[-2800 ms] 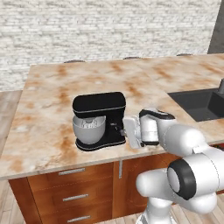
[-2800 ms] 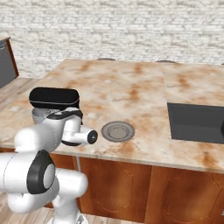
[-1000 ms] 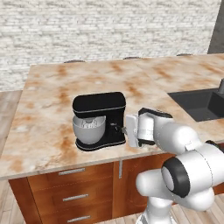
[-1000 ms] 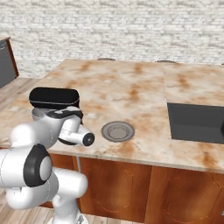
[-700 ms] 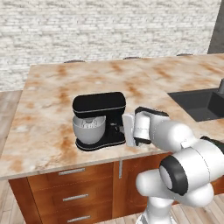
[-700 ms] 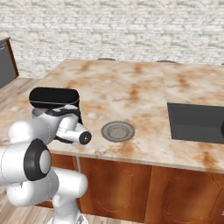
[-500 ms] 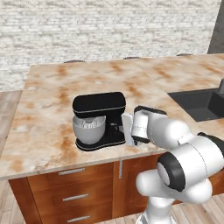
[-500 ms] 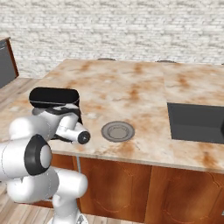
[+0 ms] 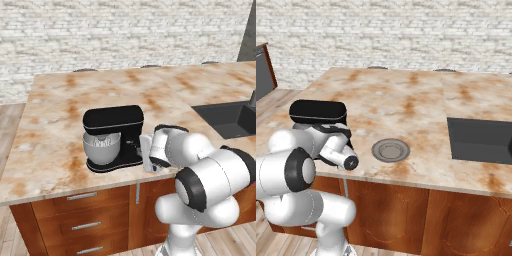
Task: Add butter and sugar cubes to the stand mixer bowl and then turn on the stand mixer to begin making frosting.
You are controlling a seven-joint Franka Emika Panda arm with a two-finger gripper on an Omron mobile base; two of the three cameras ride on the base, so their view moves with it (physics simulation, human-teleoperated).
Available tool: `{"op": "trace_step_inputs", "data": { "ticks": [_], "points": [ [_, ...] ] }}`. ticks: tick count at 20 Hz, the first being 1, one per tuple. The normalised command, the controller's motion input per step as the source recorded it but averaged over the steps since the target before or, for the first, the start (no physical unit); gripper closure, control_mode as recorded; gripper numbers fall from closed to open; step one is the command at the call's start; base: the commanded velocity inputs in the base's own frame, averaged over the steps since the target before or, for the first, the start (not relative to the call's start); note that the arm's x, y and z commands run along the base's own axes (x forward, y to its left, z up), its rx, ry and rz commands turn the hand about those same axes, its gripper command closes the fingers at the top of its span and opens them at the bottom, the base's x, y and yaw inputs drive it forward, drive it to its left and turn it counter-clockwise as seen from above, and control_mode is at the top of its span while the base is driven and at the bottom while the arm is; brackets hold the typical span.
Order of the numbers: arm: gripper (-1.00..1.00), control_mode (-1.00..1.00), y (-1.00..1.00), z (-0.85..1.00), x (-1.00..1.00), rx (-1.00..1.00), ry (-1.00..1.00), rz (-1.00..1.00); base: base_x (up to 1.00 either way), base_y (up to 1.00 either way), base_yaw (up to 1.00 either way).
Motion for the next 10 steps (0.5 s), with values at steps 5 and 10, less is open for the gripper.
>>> {"op": "trace_step_inputs", "data": {
  "ticks": [5, 10],
  "points": [
    [1.00, -1.00, 0.88, -0.06, 0.00, 0.00, 0.05, -0.01, 0.00, 0.00, 0.00],
    [1.00, -1.00, 0.79, -0.09, 0.00, 0.00, 0.05, -0.02, 0.00, 0.00, 0.00]
  ]
}}
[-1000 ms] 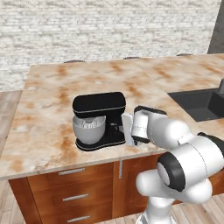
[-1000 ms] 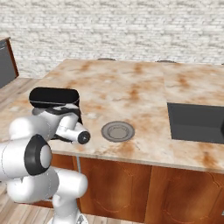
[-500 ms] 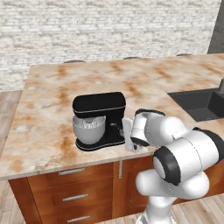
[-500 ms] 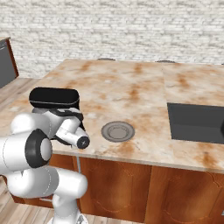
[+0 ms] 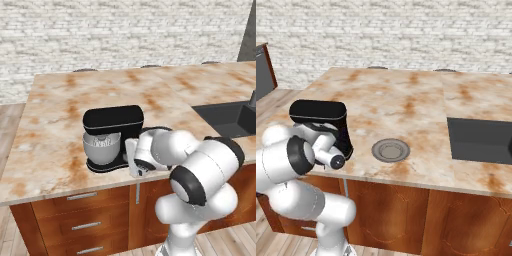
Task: Add butter and sugar cubes to the stand mixer bowl and then turn on the stand mixer to begin making frosting.
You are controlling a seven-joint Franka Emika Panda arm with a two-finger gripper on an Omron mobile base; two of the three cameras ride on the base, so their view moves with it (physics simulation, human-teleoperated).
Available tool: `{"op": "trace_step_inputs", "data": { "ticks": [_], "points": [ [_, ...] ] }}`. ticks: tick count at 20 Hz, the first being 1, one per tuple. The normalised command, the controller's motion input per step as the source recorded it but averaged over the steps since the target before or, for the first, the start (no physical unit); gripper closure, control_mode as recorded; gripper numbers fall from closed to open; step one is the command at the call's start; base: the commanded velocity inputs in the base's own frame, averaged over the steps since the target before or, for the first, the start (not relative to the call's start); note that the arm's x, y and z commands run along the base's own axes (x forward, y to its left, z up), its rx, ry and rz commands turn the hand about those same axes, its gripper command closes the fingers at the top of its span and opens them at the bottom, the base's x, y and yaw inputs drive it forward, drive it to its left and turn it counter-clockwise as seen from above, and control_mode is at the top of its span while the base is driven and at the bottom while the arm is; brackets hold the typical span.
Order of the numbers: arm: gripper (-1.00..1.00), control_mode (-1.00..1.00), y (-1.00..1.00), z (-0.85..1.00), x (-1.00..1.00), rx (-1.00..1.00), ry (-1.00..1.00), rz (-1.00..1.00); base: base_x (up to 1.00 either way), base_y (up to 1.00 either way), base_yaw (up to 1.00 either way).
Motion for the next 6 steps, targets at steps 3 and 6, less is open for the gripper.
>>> {"op": "trace_step_inputs", "data": {
  "ticks": [3, 6],
  "points": [
    [1.00, -1.00, 0.19, 0.19, -0.71, 0.00, 0.00, -0.05, 0.00, 0.00, 0.00],
    [1.00, -1.00, -0.36, 0.60, -1.00, 0.00, 0.00, -0.12, 0.00, 0.00, 0.00]
  ]
}}
